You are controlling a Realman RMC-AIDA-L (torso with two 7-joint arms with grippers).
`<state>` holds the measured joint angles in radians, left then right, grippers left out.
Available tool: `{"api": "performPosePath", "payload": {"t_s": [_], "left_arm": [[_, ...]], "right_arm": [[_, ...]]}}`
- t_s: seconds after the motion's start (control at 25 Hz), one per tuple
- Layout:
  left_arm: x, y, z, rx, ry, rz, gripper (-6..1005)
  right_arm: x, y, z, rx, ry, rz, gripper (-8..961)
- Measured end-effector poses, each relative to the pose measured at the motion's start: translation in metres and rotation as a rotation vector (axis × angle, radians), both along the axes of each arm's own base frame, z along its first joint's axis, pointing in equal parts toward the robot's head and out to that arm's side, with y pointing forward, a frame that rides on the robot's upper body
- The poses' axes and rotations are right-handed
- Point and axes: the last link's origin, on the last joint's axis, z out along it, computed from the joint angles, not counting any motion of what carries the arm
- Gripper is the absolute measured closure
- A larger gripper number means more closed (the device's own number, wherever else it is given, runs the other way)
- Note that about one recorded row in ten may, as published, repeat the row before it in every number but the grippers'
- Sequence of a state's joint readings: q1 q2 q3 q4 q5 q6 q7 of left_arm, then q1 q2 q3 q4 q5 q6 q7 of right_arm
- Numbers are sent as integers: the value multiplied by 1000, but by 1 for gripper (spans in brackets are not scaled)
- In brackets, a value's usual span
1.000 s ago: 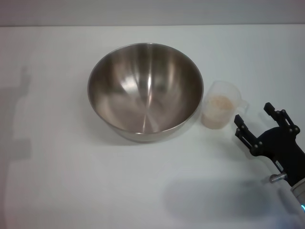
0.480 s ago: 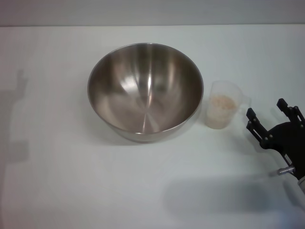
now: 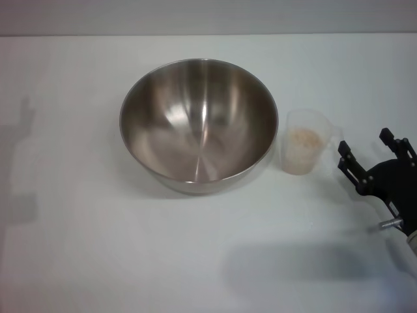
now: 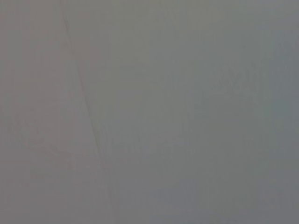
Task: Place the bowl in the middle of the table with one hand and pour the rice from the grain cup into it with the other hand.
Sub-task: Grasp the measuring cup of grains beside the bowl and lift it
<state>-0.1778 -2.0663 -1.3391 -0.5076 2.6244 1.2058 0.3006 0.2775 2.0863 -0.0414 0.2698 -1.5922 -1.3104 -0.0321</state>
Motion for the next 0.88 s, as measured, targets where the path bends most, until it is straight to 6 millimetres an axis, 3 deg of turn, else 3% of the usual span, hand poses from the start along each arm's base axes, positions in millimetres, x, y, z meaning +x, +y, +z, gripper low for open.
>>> {"api": "performPosePath", "payload": {"t_s": [0.88], "left_arm": [[-8,-6,-2,-9,7,28,188]], "right_arm": [[-4,22,-1,-15,-22,-6,155]]}}
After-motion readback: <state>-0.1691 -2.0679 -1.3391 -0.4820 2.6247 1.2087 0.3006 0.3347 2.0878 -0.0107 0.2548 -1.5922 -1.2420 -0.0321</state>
